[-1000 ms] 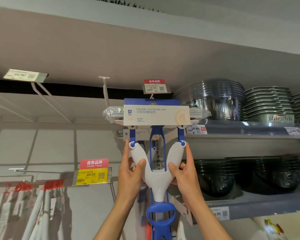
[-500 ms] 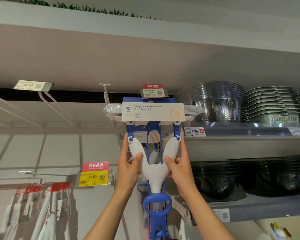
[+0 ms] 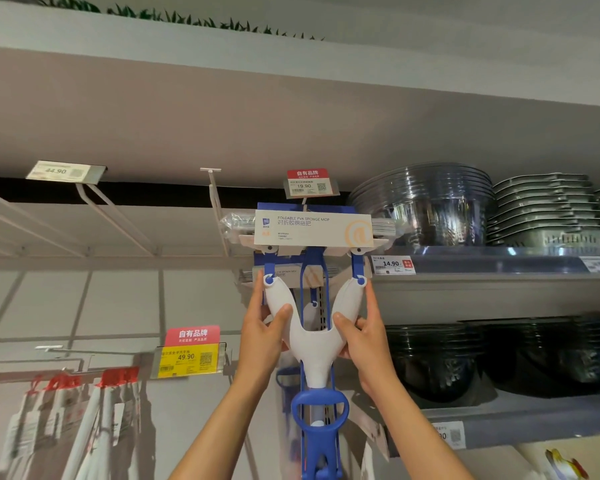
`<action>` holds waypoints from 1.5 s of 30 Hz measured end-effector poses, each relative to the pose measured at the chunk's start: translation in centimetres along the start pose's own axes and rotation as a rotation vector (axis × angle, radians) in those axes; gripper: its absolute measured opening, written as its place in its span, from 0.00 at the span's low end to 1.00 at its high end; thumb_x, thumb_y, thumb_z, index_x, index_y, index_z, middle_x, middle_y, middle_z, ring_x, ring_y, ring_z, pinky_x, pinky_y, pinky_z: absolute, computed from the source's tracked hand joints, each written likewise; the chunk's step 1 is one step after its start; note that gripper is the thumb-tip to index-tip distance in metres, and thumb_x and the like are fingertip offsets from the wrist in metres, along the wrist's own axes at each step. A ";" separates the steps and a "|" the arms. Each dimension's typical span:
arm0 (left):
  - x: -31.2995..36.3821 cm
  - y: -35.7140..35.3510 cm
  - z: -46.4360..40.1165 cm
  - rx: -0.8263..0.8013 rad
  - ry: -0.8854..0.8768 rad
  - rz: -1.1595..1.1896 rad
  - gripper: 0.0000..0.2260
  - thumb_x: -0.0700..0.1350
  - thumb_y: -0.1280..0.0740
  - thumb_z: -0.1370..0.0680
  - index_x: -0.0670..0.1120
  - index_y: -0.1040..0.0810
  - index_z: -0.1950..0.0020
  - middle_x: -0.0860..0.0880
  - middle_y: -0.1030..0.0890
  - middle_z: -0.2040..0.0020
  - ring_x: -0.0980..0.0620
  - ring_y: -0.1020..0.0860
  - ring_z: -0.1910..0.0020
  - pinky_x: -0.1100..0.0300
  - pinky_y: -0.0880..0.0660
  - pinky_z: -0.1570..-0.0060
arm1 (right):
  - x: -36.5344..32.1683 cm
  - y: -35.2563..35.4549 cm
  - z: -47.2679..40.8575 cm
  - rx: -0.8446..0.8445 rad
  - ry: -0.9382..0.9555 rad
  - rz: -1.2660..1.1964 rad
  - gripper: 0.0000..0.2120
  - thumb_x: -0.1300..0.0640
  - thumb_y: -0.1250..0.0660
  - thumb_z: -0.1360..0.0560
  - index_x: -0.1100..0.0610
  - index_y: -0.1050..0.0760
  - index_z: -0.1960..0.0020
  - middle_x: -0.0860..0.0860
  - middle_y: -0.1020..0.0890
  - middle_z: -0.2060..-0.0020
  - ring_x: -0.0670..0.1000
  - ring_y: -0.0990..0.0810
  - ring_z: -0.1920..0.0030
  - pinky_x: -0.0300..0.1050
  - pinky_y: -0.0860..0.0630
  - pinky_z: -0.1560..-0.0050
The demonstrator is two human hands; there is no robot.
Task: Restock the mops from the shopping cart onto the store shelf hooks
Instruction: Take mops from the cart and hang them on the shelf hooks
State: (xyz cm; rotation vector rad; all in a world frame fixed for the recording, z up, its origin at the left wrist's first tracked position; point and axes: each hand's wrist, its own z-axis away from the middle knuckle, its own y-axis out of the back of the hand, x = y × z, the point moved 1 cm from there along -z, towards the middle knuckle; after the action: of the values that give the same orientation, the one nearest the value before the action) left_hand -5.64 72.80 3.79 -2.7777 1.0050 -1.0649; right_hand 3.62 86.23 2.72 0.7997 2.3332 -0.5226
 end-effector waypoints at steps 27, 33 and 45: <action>-5.3 -0.1 -4.0 0.151 0.048 -0.069 0.30 0.43 0.35 0.19 0.65 0.41 0.22 0.45 0.24 0.33 0.44 0.20 0.41 0.39 0.18 0.48 | 4.0 -2.3 -4.4 0.060 -0.107 0.007 0.39 0.61 0.33 0.21 0.33 0.47 0.23 0.54 0.23 0.34 0.54 0.18 0.44 0.61 0.18 0.47; -6.5 -0.3 -6.2 0.202 0.049 -0.080 0.30 0.43 0.35 0.19 0.62 0.40 0.21 0.46 0.24 0.31 0.45 0.20 0.39 0.42 0.19 0.45 | 4.9 -3.4 -6.6 0.067 -0.146 0.019 0.39 0.62 0.33 0.22 0.34 0.47 0.22 0.53 0.25 0.32 0.56 0.19 0.42 0.61 0.18 0.48; -11.2 0.0 -9.8 0.263 0.081 -0.130 0.28 0.42 0.35 0.19 0.59 0.38 0.21 0.49 0.25 0.29 0.44 0.22 0.36 0.42 0.22 0.40 | 8.8 -5.3 -10.4 0.086 -0.224 0.093 0.38 0.63 0.35 0.21 0.37 0.48 0.21 0.54 0.26 0.34 0.57 0.19 0.46 0.59 0.17 0.51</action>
State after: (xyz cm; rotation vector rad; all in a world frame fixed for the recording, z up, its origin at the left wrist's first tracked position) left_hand -17.81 81.27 4.62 -2.6332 0.6409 -1.2338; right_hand -9.79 91.47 5.44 0.8390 2.0703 -0.6418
